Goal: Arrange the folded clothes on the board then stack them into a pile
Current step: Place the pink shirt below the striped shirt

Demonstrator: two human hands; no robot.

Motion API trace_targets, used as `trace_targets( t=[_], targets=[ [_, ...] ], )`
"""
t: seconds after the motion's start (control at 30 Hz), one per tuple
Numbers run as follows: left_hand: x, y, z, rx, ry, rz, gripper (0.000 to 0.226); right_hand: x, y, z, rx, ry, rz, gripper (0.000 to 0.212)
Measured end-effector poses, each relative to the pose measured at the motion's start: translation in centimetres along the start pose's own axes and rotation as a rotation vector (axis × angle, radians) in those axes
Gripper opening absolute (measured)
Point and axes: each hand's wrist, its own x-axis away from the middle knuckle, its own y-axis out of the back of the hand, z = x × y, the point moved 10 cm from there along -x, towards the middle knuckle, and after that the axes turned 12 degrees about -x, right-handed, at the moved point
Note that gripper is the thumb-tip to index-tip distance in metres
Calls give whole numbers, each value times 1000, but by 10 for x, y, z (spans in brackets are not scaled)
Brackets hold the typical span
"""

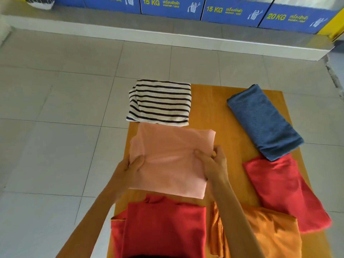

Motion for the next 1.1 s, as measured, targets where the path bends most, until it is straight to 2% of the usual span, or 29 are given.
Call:
trace_targets(
  t=[0.07,0.13,0.3,0.5,0.63,0.7,0.8,0.87,0.97,1.03,1.1],
  targets=[
    [0,24,4,30,13,-83,54,-9,-33,3,13,-27,96,38],
    [-8,32,7,9,45,-118,53,-25,-56,2,106,-38,113,44],
    [-38,32,21,-115,120,-172,54,-54,-74,-13,330,7,85,33],
    [-29,45,34,-221,194,-292,62,-44,-46,-11,420,60,46,22],
    [17,59,43,-343,99,-429,70,-3,2,-20,540,108,53,32],
    [49,60,55,-346,91,-489,69,22,33,-39,582,85,38,27],
    [89,38,89,-419,169,-379,66,64,74,-70,654,57,-26,19],
    [109,12,110,-489,206,-221,71,89,87,-91,702,40,-29,29],
    [123,-19,123,-503,181,-103,82,108,87,-134,774,-113,78,49],
    [126,-32,123,-430,219,-77,79,114,73,-155,738,-180,155,54],
    [126,-42,119,-359,255,-57,74,115,57,-158,666,-177,167,55]
  ],
)
